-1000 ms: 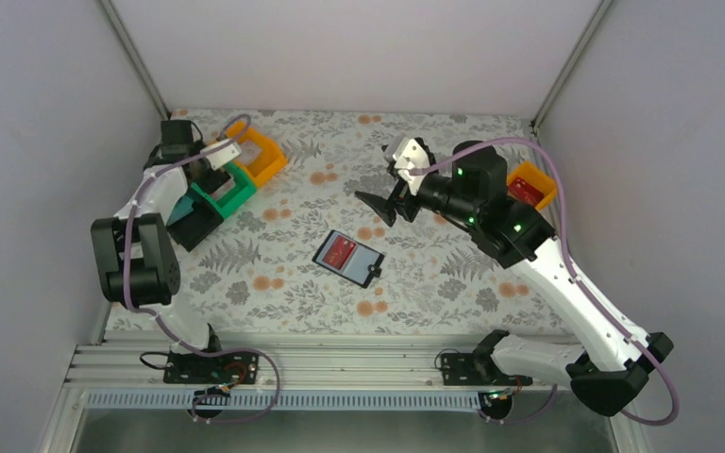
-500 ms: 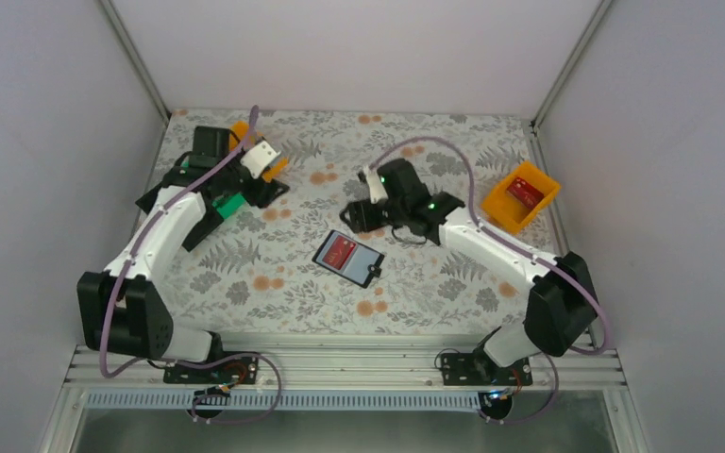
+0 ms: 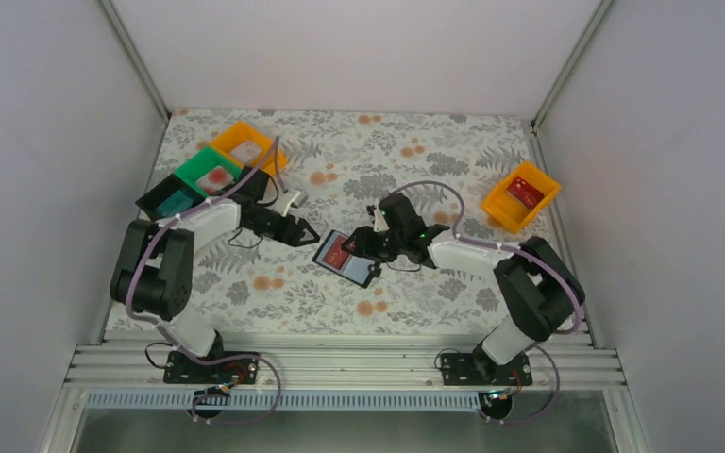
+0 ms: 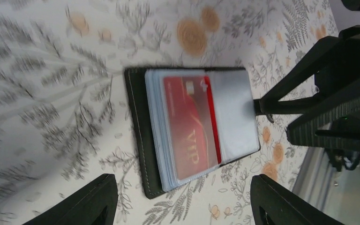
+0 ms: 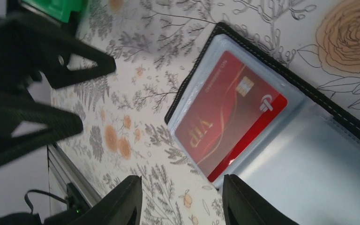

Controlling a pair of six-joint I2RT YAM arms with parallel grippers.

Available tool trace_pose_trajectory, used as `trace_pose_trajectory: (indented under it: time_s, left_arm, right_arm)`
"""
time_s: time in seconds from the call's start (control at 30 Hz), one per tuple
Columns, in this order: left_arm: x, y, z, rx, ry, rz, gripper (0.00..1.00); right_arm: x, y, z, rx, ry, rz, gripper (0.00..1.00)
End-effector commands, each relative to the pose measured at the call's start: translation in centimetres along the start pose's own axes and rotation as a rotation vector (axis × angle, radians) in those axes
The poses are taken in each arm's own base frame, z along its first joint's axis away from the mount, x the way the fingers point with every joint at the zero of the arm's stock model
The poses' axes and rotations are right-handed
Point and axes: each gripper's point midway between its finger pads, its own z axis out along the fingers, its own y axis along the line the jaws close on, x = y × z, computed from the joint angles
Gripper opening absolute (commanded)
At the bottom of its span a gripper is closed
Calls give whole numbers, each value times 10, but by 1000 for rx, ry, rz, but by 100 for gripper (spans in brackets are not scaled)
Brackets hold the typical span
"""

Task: Take the credit cards out of the card holder

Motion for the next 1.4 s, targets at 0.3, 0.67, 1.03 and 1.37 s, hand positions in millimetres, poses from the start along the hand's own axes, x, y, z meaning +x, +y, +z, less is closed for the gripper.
trace_pose_trajectory:
  time_s: [0.3, 0.67, 1.03, 1.37]
  left_arm:
    - [42, 1, 37, 151, 60, -275, 81]
    - [55, 10, 60, 172, 135, -320, 80]
    - [49, -12, 67, 279, 151, -261, 43]
    - [32, -19, 56, 262, 108, -160, 2]
  right_arm:
    - [4, -39, 47, 24, 75, 147, 43]
    - [-16, -36, 59, -43, 60, 65, 41]
    - [-23, 8, 57, -259, 95, -56, 26]
    - [-43, 22, 14, -280, 27, -168, 30]
